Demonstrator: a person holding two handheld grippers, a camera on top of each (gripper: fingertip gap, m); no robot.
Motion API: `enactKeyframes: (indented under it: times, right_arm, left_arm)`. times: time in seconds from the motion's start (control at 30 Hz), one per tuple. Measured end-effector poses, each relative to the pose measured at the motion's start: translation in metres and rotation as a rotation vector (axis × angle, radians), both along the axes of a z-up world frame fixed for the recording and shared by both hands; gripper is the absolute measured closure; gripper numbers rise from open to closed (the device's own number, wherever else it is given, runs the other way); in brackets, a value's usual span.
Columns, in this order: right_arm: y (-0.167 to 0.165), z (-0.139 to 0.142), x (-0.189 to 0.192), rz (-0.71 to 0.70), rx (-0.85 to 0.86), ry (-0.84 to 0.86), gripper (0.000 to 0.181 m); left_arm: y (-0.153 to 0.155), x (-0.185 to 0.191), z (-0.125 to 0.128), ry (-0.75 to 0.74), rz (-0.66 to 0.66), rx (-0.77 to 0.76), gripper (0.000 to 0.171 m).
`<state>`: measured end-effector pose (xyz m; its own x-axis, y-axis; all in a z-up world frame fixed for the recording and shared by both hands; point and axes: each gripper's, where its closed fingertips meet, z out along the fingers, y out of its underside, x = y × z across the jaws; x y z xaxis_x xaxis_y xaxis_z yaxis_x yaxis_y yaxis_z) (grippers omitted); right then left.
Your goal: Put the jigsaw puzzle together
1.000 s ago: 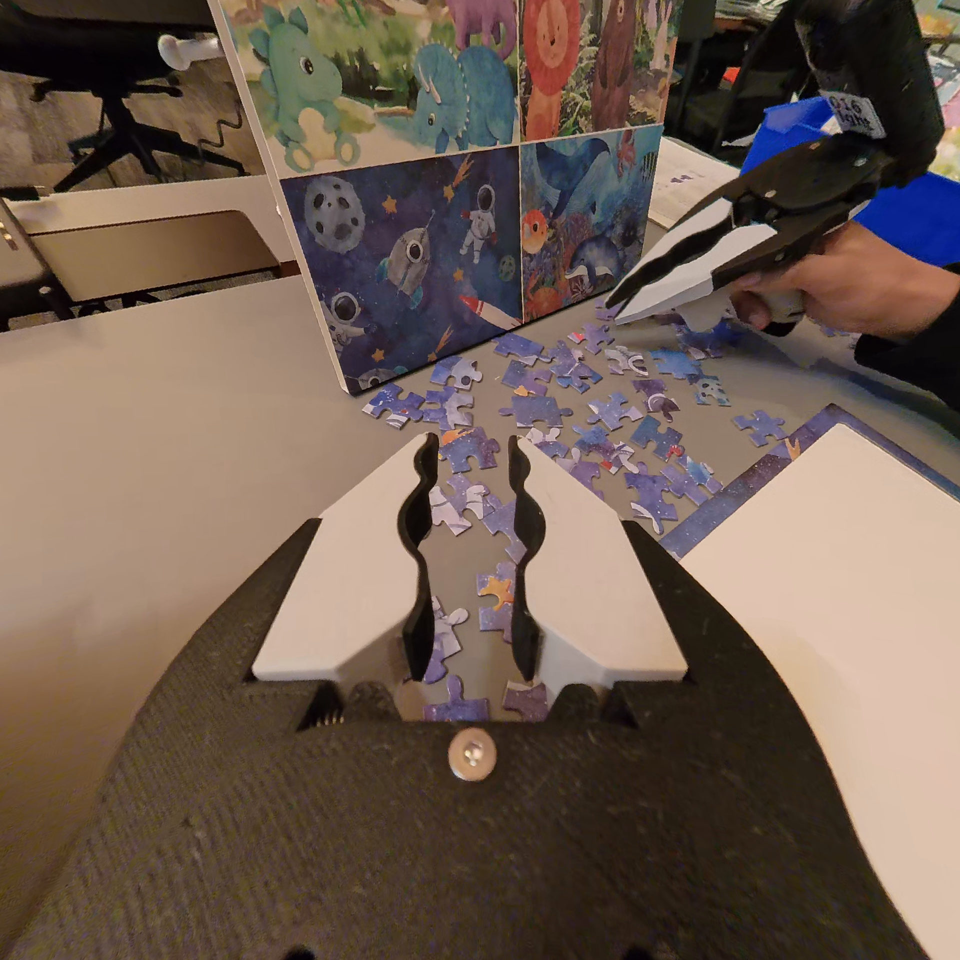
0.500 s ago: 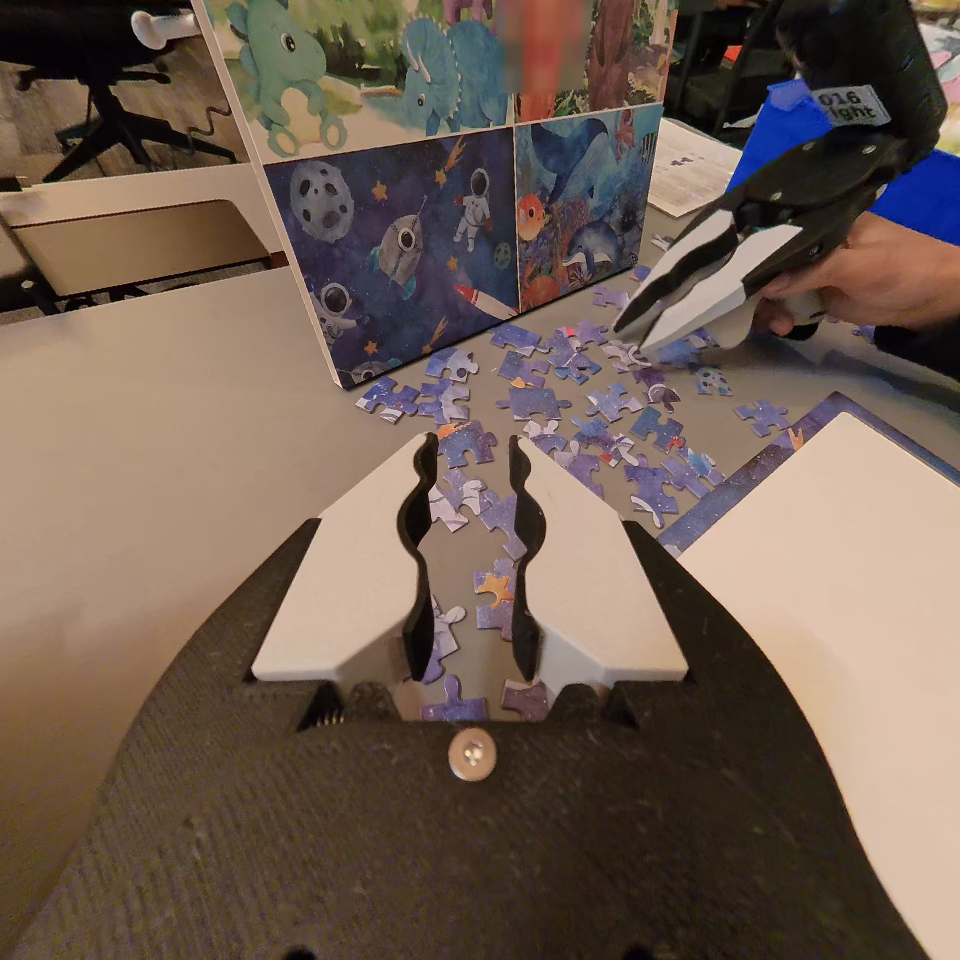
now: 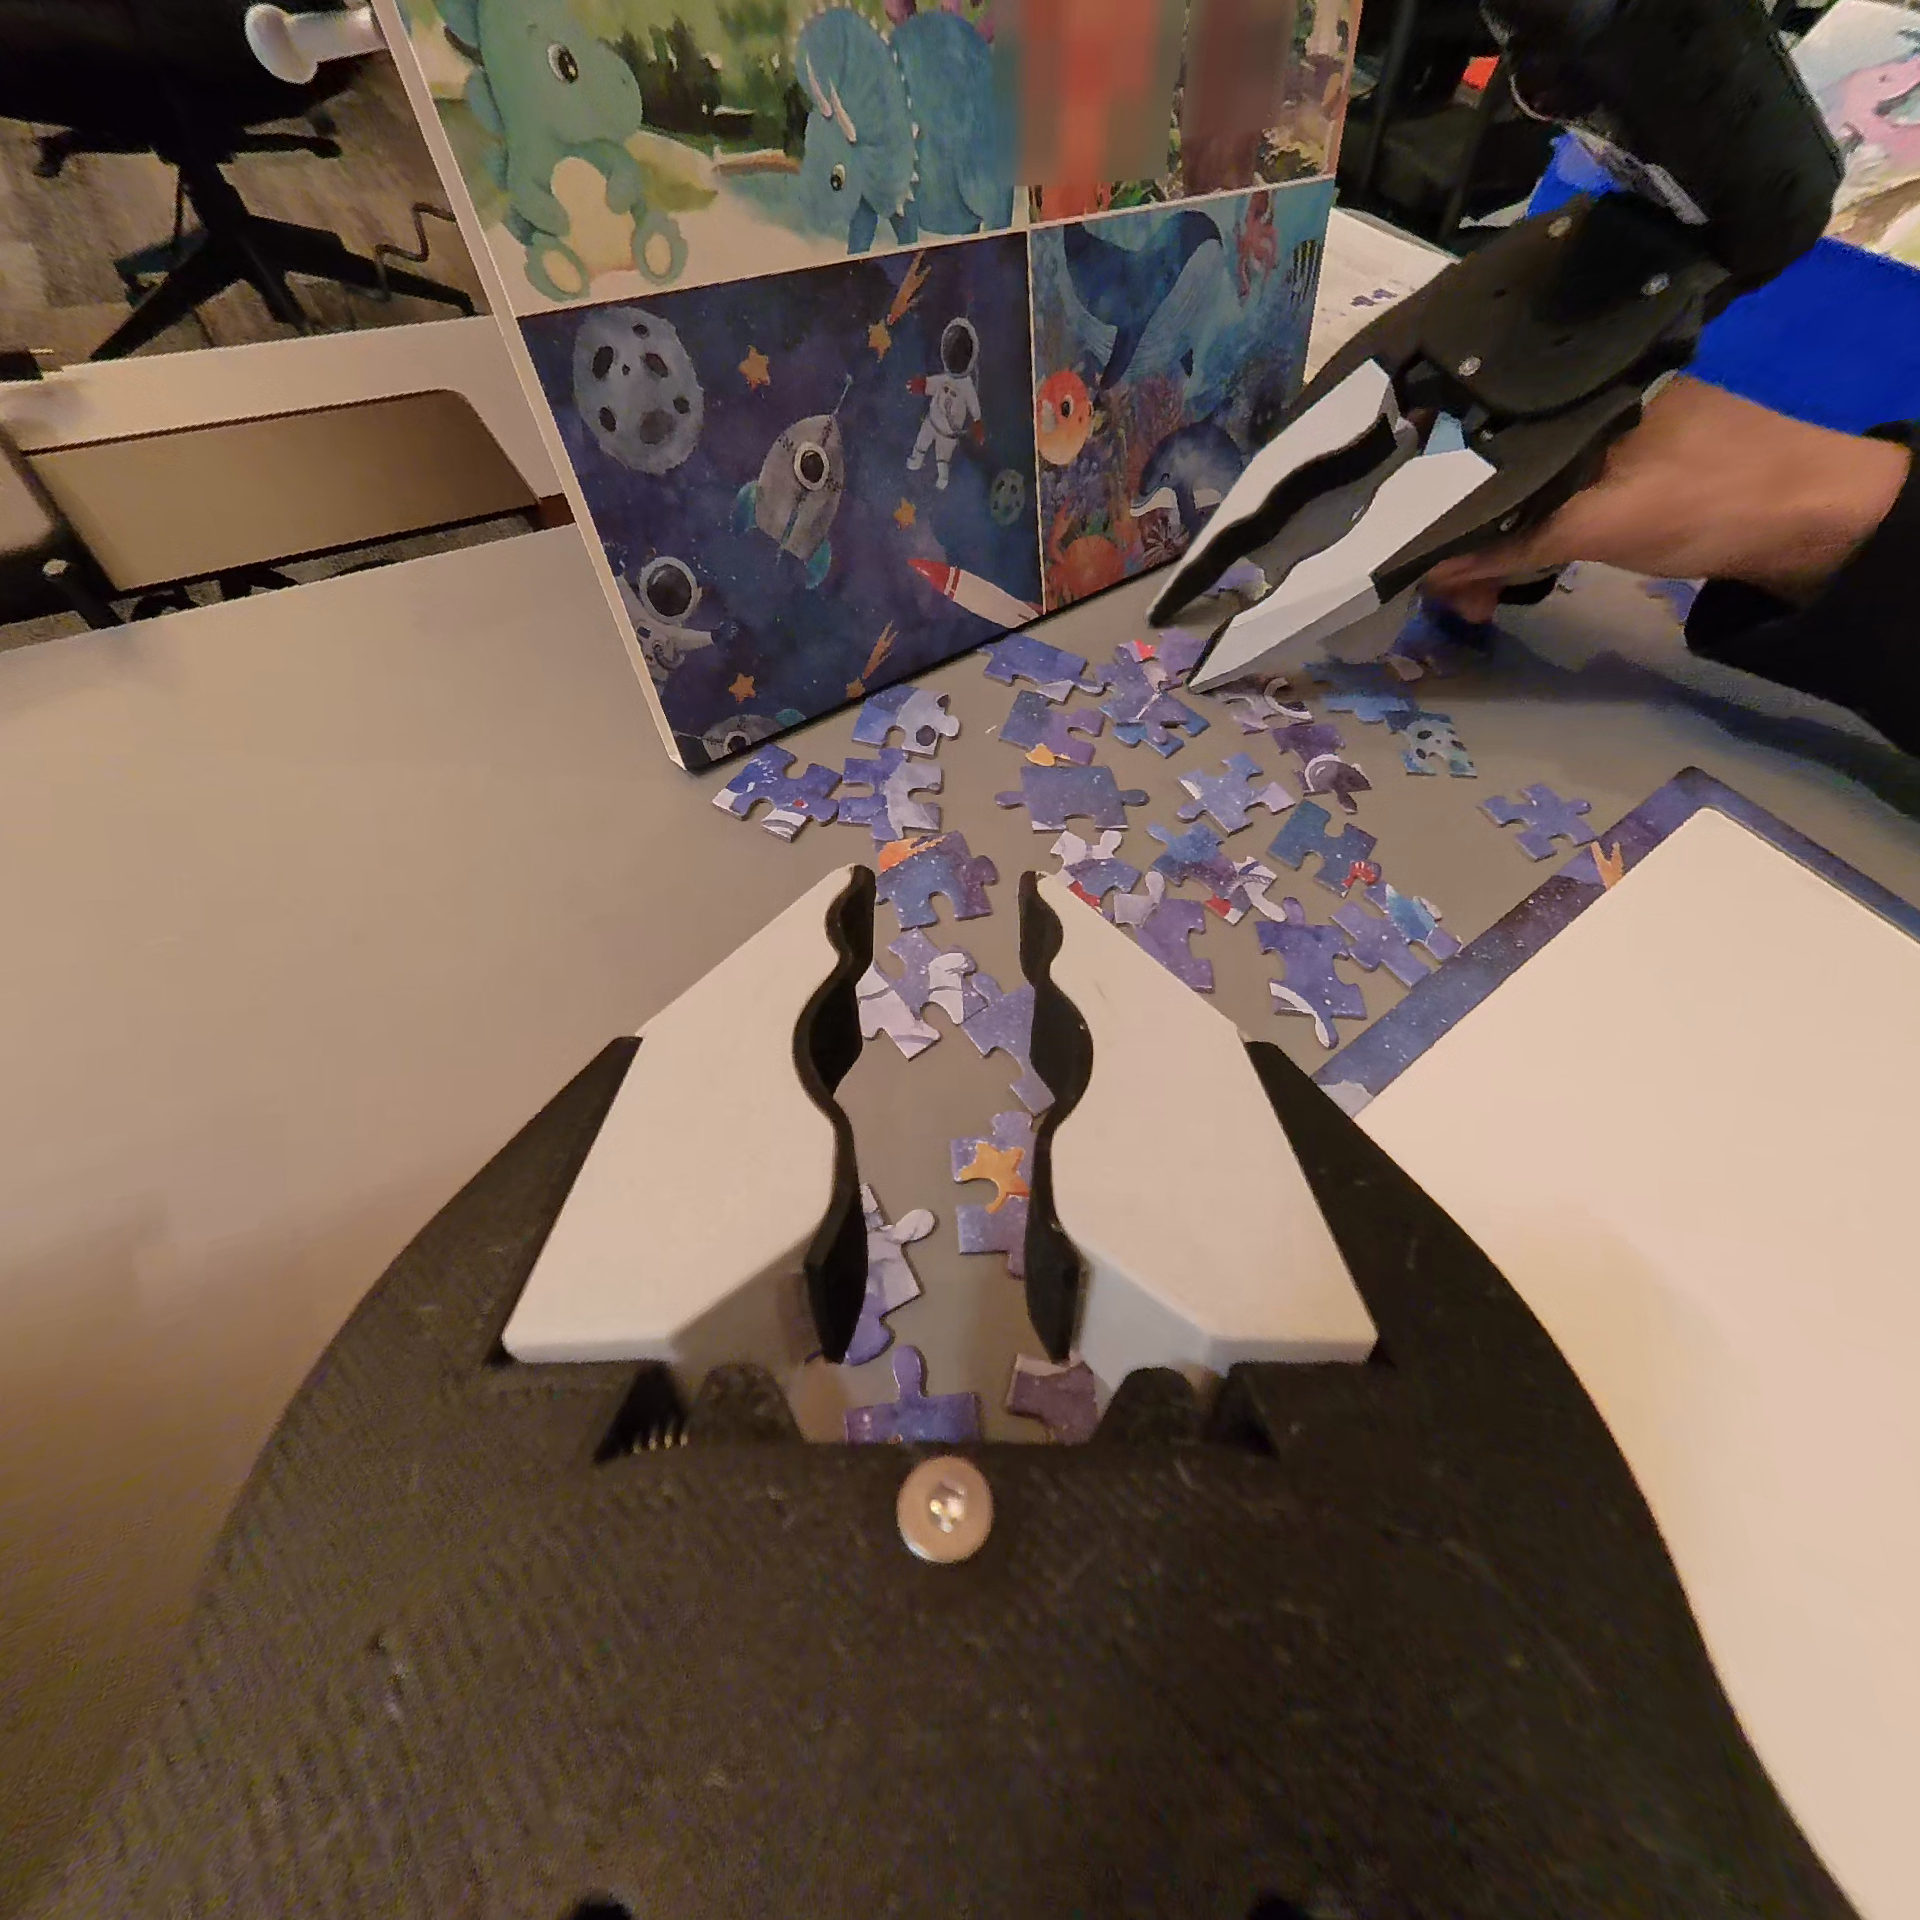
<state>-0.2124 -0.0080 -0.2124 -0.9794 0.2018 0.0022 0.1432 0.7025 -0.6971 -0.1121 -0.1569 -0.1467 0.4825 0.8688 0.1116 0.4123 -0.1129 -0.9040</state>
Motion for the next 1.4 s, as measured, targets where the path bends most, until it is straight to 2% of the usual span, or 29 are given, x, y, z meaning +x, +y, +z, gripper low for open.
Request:
enactKeyframes:
  times: [0.13,0.3,0.4,0.43,0.47,0.6,0.7,0.8,0.97,1.2,1.33,1.4]
  right_arm:
    - [-0.002,0.000,0.009,0.051,0.013,-0.007,0.167]
    - [-0.002,0.000,0.009,0.026,0.042,-0.032,0.169]
    - [-0.002,0.004,0.006,0.001,0.013,0.008,0.169]
    - [-0.001,0.008,0.005,-0.009,-0.011,0.023,0.171]
    - [0.000,0.013,0.005,-0.012,-0.038,0.033,0.181]
    - [0.010,0.037,0.021,-0.018,-0.121,0.029,0.179]
    - [0.022,0.045,0.034,-0.024,-0.131,0.062,0.180]
    - [0.034,0.047,0.030,-0.071,-0.136,0.079,0.177]
    - [0.040,0.040,0.007,-0.152,-0.159,0.013,0.162]
    - [0.016,0.016,-0.005,-0.143,-0.076,-0.028,0.148]
    - [0.010,0.000,-0.006,-0.165,-0.002,-0.035,0.147]
    - [0.010,0.000,-0.009,-0.172,0.007,-0.003,0.156]
  left_arm:
    - [0.001,0.000,0.005,0.026,0.002,0.003,0.145]
    - [0.002,0.001,0.006,0.028,-0.005,0.005,0.145]
    - [0.003,0.001,0.007,0.035,-0.004,-0.003,0.145]
    - [0.003,0.000,0.007,0.037,-0.002,-0.006,0.144]
    - [0.002,0.000,0.007,0.037,-0.001,-0.007,0.144]
    - [0.004,0.001,0.008,0.041,-0.006,0.003,0.143]
    - [0.006,0.001,0.007,0.037,-0.013,0.002,0.143]
    - [0.010,0.001,0.005,0.033,-0.023,-0.005,0.143]
    - [0.011,0.001,0.004,0.033,-0.026,-0.011,0.143]
    - [0.011,0.002,0.006,0.033,-0.031,0.009,0.143]
    - [0.012,0.002,0.006,0.033,-0.035,-0.002,0.143]
    - [0.013,0.002,0.006,0.035,-0.038,-0.004,0.143]
